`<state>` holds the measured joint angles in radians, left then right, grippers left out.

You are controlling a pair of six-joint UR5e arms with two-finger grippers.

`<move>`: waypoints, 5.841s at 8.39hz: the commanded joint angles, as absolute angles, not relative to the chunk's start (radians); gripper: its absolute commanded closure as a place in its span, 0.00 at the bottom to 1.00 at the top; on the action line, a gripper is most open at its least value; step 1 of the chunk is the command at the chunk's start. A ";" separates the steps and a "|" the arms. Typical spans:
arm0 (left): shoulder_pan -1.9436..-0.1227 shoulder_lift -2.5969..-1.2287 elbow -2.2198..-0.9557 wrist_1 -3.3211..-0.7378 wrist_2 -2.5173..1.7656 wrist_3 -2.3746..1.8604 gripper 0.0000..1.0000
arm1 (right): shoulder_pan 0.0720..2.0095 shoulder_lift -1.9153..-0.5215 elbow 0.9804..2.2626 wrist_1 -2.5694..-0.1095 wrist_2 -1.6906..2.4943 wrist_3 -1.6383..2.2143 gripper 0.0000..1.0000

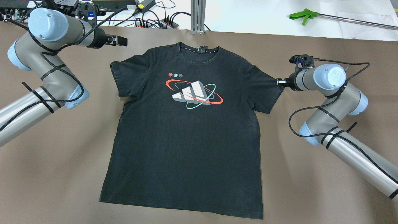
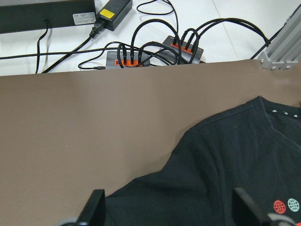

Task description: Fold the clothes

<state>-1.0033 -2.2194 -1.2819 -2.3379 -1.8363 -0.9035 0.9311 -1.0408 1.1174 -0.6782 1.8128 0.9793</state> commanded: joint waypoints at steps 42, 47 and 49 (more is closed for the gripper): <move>-0.977 -2.127 -1.159 -2.516 -1.786 -0.804 0.05 | 0.885 -0.819 1.239 -0.939 1.824 0.933 0.06; -0.919 -2.214 -0.997 -2.626 -1.715 -0.810 0.05 | 0.911 -0.848 1.261 -0.936 1.847 0.931 0.06; -0.905 -2.233 -0.951 -2.628 -1.689 -0.811 0.05 | 0.910 -0.865 1.269 -0.934 1.847 0.930 0.06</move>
